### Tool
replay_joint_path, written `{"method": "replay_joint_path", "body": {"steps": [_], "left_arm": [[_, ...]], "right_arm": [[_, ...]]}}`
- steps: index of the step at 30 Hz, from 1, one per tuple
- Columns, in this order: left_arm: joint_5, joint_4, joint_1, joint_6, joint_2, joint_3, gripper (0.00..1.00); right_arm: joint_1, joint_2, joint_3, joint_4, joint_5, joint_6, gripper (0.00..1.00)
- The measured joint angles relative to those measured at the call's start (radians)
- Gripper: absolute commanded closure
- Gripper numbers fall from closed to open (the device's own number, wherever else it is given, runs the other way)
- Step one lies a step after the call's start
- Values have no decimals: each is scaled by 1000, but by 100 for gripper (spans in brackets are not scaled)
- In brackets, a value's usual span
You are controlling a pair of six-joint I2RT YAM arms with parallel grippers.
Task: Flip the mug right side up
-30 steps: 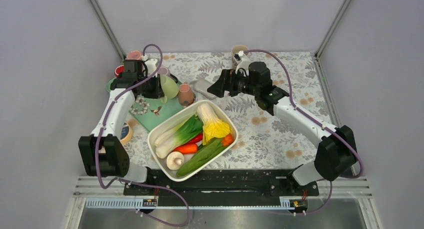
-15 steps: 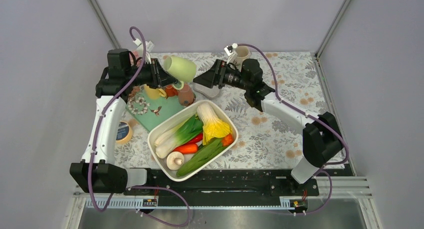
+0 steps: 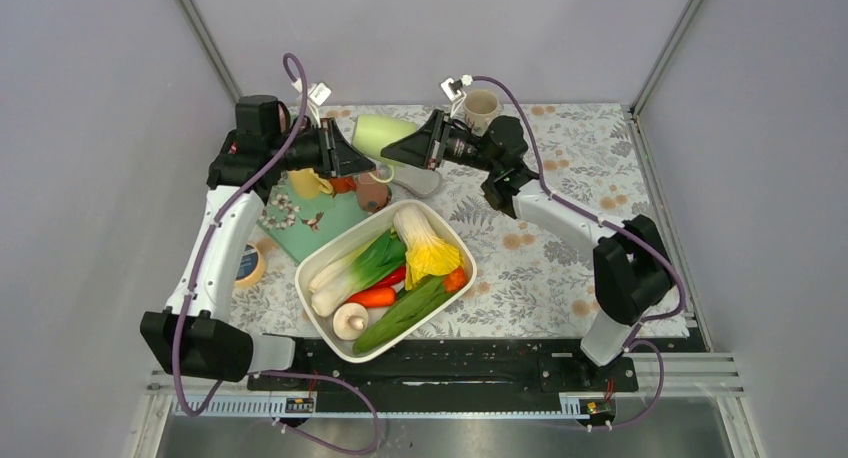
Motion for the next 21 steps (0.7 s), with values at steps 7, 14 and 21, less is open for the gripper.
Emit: {"method": "replay_joint_path", "body": {"steps": [7,14,21], "left_arm": [[-42,-80,-27,85,39,0,2],[-340,-143,-19,290,23,-15,1],[-492,-162,-19,406,3,-61,1]], "right_arm": [[8,-146,5,-386,130,-352,100],[-57,-147,243,-1098,434,-806,100],[-135,124,557,-1550,736,-1115,100]]}}
